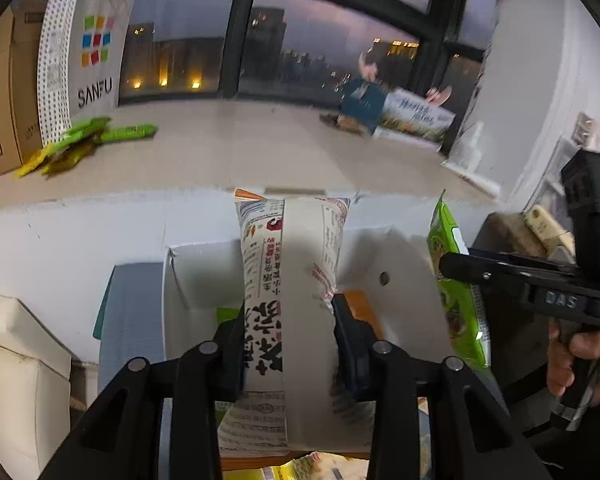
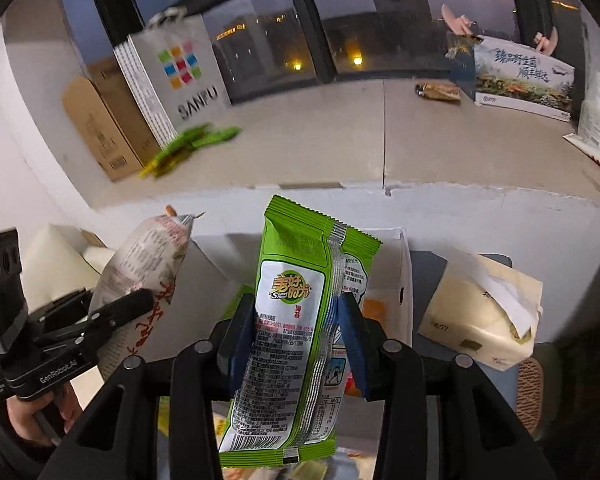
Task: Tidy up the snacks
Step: 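Carry both packs over the white box and release them inside, then grasp the yellow chip bag with the right gripper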
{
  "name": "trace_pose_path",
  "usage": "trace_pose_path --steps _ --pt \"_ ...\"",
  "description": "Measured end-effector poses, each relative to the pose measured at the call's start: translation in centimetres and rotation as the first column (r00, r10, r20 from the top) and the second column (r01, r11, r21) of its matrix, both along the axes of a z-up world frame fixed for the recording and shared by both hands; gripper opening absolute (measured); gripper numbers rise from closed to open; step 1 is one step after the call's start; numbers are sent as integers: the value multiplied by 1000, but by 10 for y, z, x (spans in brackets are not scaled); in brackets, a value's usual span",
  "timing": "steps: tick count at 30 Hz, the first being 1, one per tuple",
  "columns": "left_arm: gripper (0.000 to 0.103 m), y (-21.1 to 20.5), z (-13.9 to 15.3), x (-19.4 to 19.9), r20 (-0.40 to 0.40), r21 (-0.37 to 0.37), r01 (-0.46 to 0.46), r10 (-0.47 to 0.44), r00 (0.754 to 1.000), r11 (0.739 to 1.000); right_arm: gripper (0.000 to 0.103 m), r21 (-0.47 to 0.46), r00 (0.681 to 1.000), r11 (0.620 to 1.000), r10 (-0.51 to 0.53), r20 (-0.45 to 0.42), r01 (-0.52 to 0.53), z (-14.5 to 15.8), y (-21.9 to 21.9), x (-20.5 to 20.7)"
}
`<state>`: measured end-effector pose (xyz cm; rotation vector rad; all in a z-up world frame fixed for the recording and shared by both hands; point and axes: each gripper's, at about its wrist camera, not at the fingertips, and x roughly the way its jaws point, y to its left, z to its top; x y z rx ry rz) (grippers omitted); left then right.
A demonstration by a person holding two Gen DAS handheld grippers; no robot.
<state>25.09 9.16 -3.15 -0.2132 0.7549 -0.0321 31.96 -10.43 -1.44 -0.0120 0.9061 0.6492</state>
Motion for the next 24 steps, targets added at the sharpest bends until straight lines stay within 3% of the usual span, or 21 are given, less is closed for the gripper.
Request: trace_pose_path --steps 1,2,3,4,6,13,16,19,24 --pt "52 1 -7 7 -40 -13 0 0 999 1000 53 -7 1000 1000 8 8 -8 -3 4 3" --pt "83 4 -14 13 -82 -19 -27 26 996 999 68 -15 1000 1000 9 17 -8 -5 6 5" --pt "102 5 -17 16 -104 -19 -44 41 994 999 94 -49 1000 999 3 16 -2 -10 9 10" --pt "103 6 -19 15 -99 -15 -50 49 994 999 101 -94 1000 995 -24 12 25 -15 11 13" --pt "103 4 -18 10 -86 11 -47 47 995 999 103 -105 998 992 -61 35 64 -17 5 11" --pt "103 14 -6 -15 -45 1 -64 64 997 998 103 34 996 996 -85 21 84 -11 -26 -7" --pt "103 15 6 -34 -14 13 -54 54 998 998 103 87 996 993 -80 48 75 1 -41 -29" --pt "103 10 17 -54 16 -37 -14 14 1000 999 103 82 992 995 -70 104 62 6 -50 -52" --pt "103 -12 30 -102 88 10 38 -39 995 999 103 102 990 994 -47 133 34 5 -71 -100"
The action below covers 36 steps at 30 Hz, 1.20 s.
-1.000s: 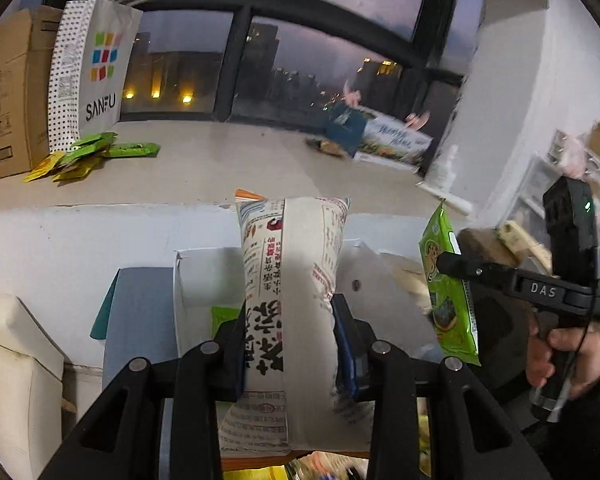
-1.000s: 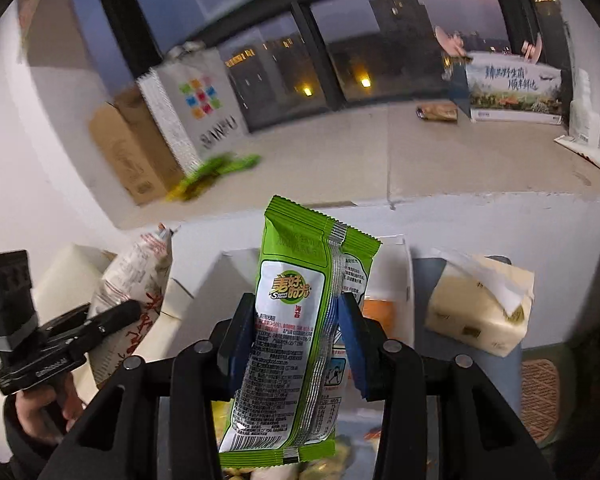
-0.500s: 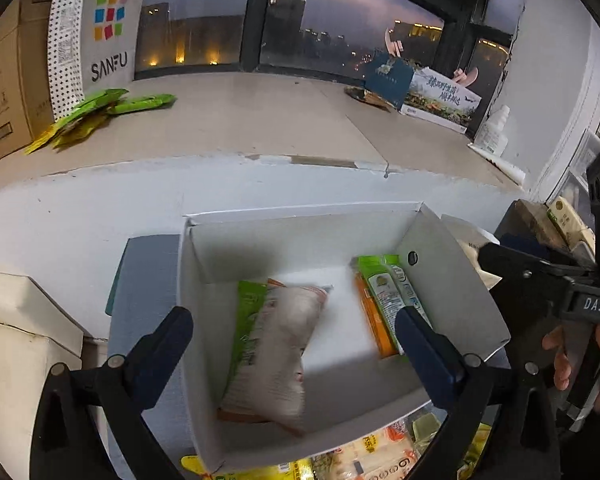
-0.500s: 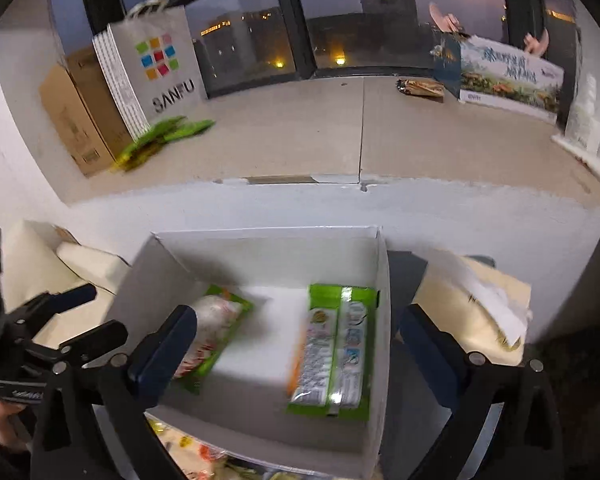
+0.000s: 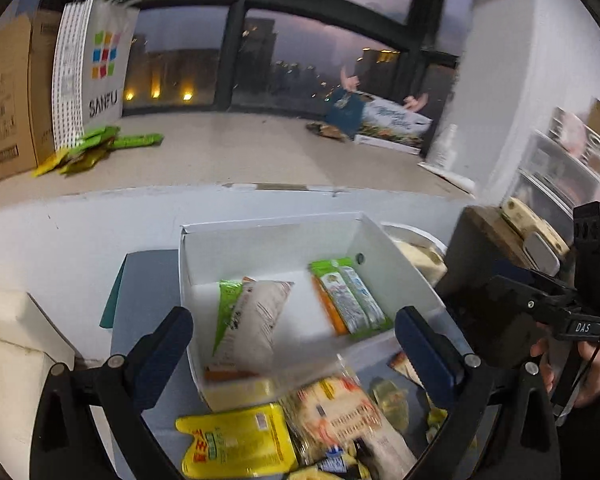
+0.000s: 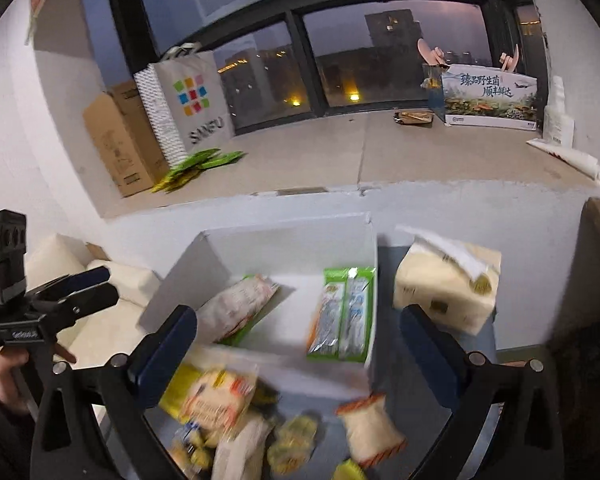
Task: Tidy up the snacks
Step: 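Grasp the yellow chip bag with the right gripper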
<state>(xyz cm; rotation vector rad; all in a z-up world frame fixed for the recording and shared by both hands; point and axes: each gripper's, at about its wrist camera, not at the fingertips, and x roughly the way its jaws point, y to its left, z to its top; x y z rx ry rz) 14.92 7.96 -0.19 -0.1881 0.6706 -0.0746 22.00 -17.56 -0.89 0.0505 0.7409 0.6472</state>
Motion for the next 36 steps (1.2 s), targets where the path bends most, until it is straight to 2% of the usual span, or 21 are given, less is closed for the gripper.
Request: trace_pose_path --steps 6,11,13,16,20,25,28,31,34,36 --pt "103 -14 -7 -55 1 -20 10 -10 1000 1000 103 53 1000 999 9 10 -10 -15 -34 -59" --pt "103 -21 -20 -94 5 -8 -22 22 1000 1000 103 37 999 998 -47 -9 47 -39 -62 -103" --pt "103 -21 -30 -108 -9 -28 -36 36 999 999 103 34 995 996 -86 -43 88 -57 -77 -118" --pt "103 -22 -45 -125 -36 -55 -63 61 997 996 103 65 988 993 -93 -120 101 -80 -91 -129" --pt "103 -27 -59 -143 -67 -64 -79 75 995 995 103 41 981 995 -87 -174 96 -100 -93 -125" --pt "103 -35 -67 -143 -89 -40 -66 62 994 997 103 133 967 986 -67 -247 102 -116 -96 -113" --pt "103 -40 -71 -139 -99 -51 -46 41 994 998 103 175 948 977 -62 -311 121 -128 -98 -103" --pt "103 -47 -75 -137 -113 -36 -28 24 993 999 103 270 919 952 -30 -393 147 -143 -102 -89" --pt "103 -52 -78 -136 -121 -29 -9 5 993 1000 103 275 893 945 -35 -448 175 -158 -97 -73" --pt "103 -54 -80 -135 -130 -22 -11 8 992 1000 103 284 878 946 -2 -478 157 -166 -92 -66"
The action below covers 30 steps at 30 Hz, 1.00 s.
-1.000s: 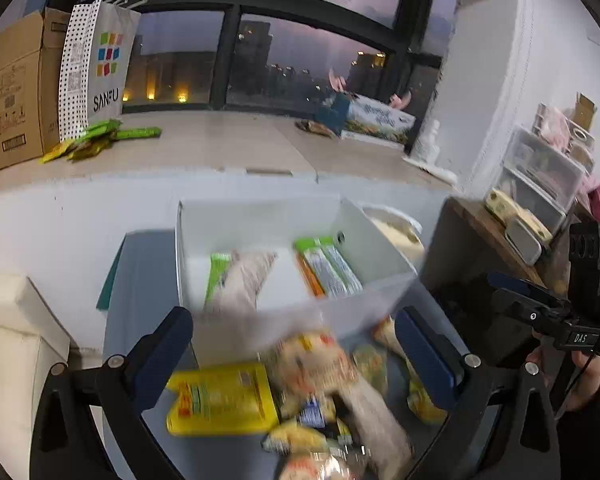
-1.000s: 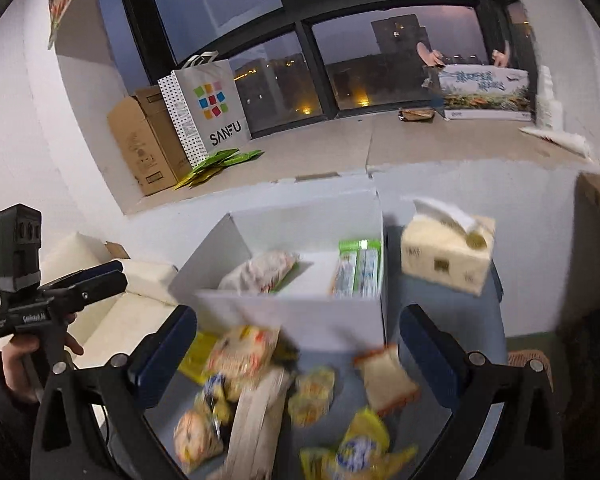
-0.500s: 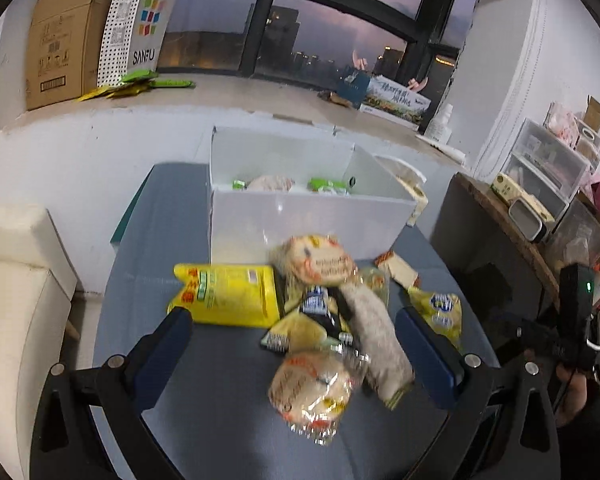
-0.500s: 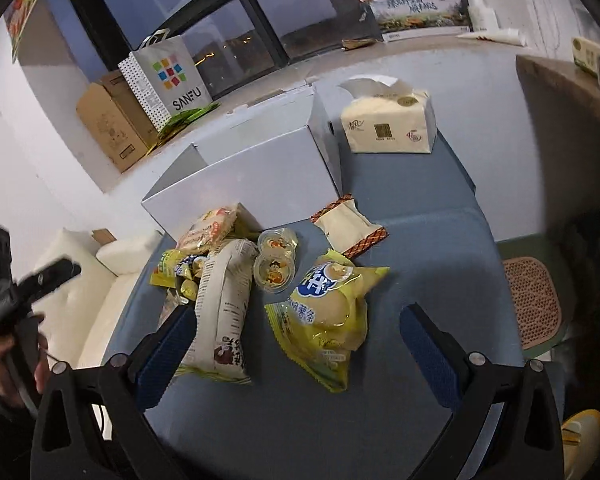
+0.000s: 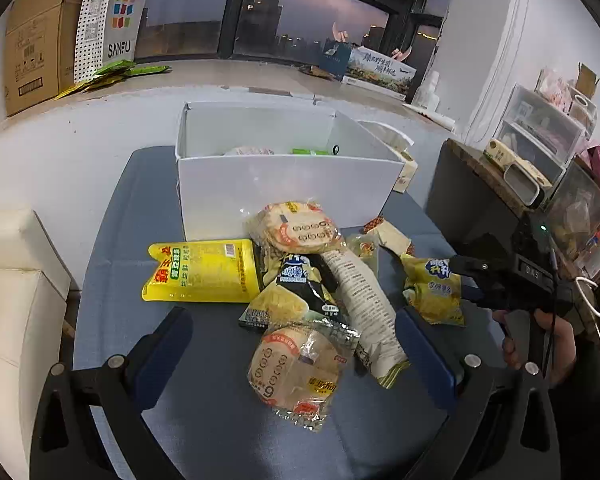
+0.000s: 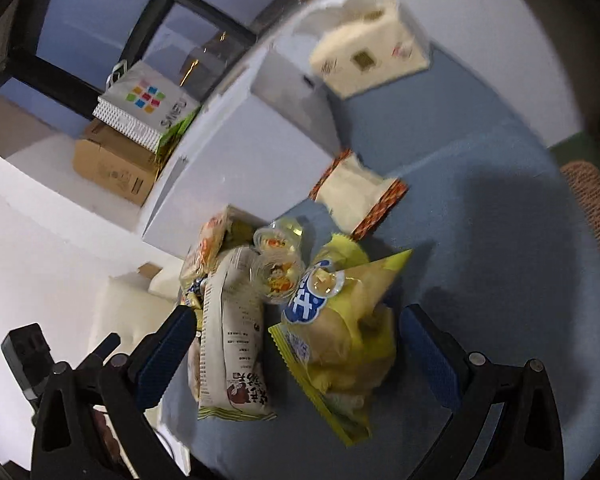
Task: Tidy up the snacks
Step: 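Grasp the yellow chip bag with the right gripper, then grasp the long white-wrapped bread with the left gripper while the right holds the yellow bag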
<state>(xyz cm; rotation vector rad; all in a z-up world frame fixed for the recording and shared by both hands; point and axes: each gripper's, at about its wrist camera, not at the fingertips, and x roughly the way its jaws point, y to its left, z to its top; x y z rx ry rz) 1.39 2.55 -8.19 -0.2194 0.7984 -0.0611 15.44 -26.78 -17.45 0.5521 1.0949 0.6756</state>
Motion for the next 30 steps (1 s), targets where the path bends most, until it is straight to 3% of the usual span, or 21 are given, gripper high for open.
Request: trace_pose_path --steps 2,3,4,5,15,21,24,30 --pt "103 -1 -4 1 -18 9 -2 3 1000 1000 103 -18 1000 1000 5 -27 -6 -6 4 4" --pt "103 -2 -7 2 -25 12 -5 6 1000 1000 90 -25 999 1000 17 -37 -18 -10 7 5" --pt "103 -2 -10 3 -36 11 -4 4 999 1000 66 -30 999 999 13 -37 -14 -12 7 6" --pt "103 -3 -13 4 -47 9 1 0 999 1000 33 -67 999 998 -1 -36 -1 -14 7 5" --pt "103 -33 -22 21 -88 4 124 -123 989 992 30 -3 991 997 -74 115 75 31 -24 -18" --pt "103 -78 -38 59 -199 72 176 -158 967 982 30 -134 960 985 -70 273 110 73 -33 -38" --pt "103 -100 -48 79 -241 67 217 -195 951 974 30 -139 951 983 -69 301 116 84 -34 -40" --pt "103 -106 -66 98 -317 70 174 -143 938 982 30 -126 951 984 -80 298 122 86 -43 -42"
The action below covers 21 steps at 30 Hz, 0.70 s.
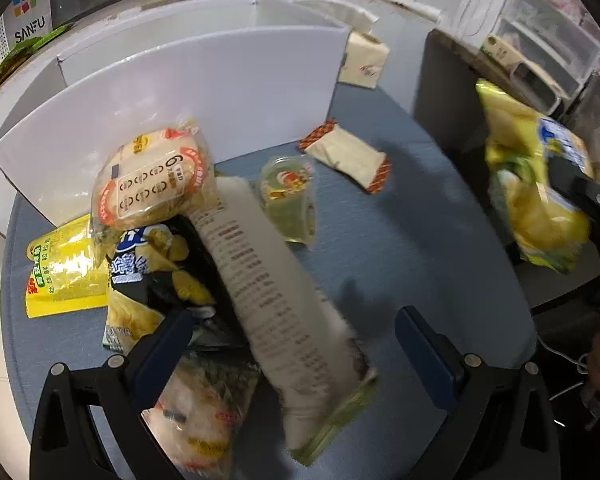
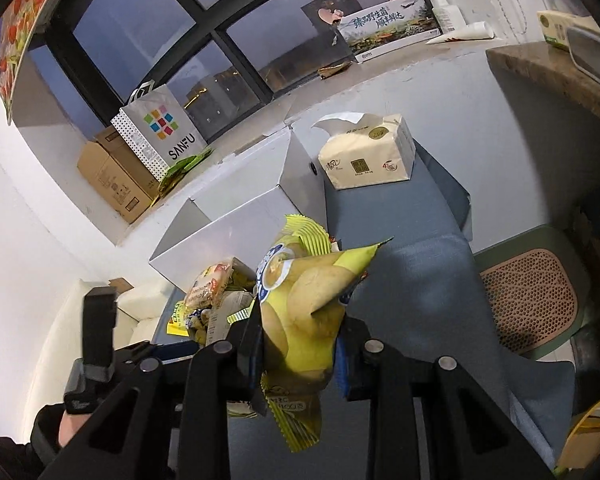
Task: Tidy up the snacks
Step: 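Grasp the long white-wrapped bread with the left gripper while the right holds the yellow bag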
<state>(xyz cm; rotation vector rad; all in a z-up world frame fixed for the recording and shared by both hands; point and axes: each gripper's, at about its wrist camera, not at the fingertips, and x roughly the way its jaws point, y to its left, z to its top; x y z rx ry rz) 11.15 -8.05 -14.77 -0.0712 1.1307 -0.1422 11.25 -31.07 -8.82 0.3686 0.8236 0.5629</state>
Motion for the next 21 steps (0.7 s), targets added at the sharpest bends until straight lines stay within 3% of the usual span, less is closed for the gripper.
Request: trace_pose_path --steps 4,5,6,9,11,21 --pt "96 -5 -9 9 11 50 45 -46 999 998 30 -2 1000 1000 13 -12 -13 -6 1 -1" --pt "80 -9 -10 8 21 55 76 -78 997 996 30 -5 1000 1000 16 -14 -16 -6 3 -2" --pt "51 -11 -10 6 23 30 108 -108 994 994 31 -9 1000 1000 21 -15 -21 -7 6 -3" --pt "38 -11 -6 -5 33 44 133 -135 990 990 31 -14 999 999 40 -12 -40 -7 12 -5" --pt "31 -6 3 -16 72 48 135 -138 988 990 31 -13 999 999 48 -12 -48 -7 14 -6" --pt "18 57 79 -74 281 -136 75 -34 959 988 31 -16 997 997 74 -17 -75 -8 28 -6"
